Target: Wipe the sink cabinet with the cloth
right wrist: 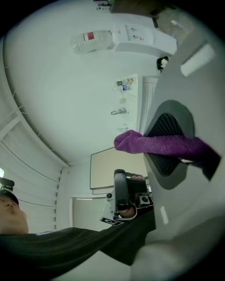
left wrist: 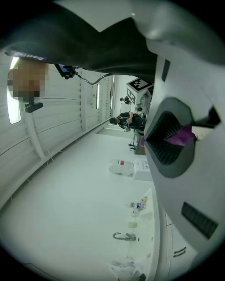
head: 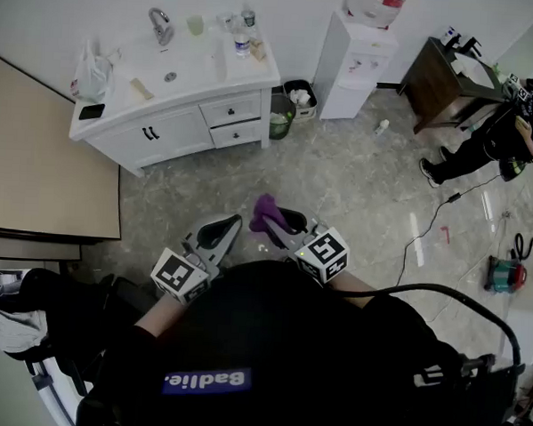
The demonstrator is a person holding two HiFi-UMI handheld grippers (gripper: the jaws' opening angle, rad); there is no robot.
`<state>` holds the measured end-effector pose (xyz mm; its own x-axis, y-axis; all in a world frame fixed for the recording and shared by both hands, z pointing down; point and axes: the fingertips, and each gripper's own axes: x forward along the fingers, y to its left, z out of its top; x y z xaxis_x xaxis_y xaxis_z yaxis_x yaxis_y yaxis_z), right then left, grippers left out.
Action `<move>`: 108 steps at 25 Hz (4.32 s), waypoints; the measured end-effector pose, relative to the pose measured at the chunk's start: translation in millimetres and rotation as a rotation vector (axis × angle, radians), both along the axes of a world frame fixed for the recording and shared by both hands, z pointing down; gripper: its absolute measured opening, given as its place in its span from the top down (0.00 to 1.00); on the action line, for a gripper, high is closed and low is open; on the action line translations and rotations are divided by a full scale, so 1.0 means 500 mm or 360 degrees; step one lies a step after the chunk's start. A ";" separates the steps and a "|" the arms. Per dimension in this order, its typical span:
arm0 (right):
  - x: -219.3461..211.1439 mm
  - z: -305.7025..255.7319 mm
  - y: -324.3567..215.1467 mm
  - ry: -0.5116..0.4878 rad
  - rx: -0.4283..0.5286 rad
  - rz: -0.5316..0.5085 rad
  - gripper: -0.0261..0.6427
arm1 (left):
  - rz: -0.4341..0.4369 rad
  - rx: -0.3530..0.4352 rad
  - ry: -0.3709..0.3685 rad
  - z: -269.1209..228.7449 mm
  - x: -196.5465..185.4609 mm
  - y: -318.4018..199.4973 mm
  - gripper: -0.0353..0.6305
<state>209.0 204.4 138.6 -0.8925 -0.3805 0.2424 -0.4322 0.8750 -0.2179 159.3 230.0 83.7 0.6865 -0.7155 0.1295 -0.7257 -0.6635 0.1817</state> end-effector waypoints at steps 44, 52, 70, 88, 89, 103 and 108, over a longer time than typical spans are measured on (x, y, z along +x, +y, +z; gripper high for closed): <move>-0.389 0.104 -0.341 0.0445 0.0251 -0.0035 0.85 | -0.0044 -0.0023 0.0122 0.077 -0.404 -0.354 0.96; -0.462 0.218 -0.446 0.0491 0.0160 0.0029 0.85 | -0.0099 -0.0099 0.0155 0.192 -0.500 -0.467 0.96; -0.472 0.763 -0.718 0.0565 0.0233 -0.0002 0.85 | -0.0190 -0.0140 0.0136 0.772 -0.500 -0.692 0.96; -0.572 1.076 -0.836 0.0630 0.0688 -0.0042 0.85 | -0.0085 0.0145 0.0022 1.164 -0.531 -0.816 0.96; -0.575 1.076 -0.840 0.0648 0.0727 -0.0033 0.85 | -0.0079 0.0158 0.0018 1.177 -0.530 -0.814 0.96; -0.660 0.881 -0.945 0.1245 0.1602 0.0093 0.85 | -0.0087 0.0217 0.0082 1.216 -0.567 -0.788 0.96; -0.681 0.851 -0.996 0.1454 0.1830 0.0189 0.85 | -0.0121 0.0225 0.0104 1.222 -0.580 -0.801 0.96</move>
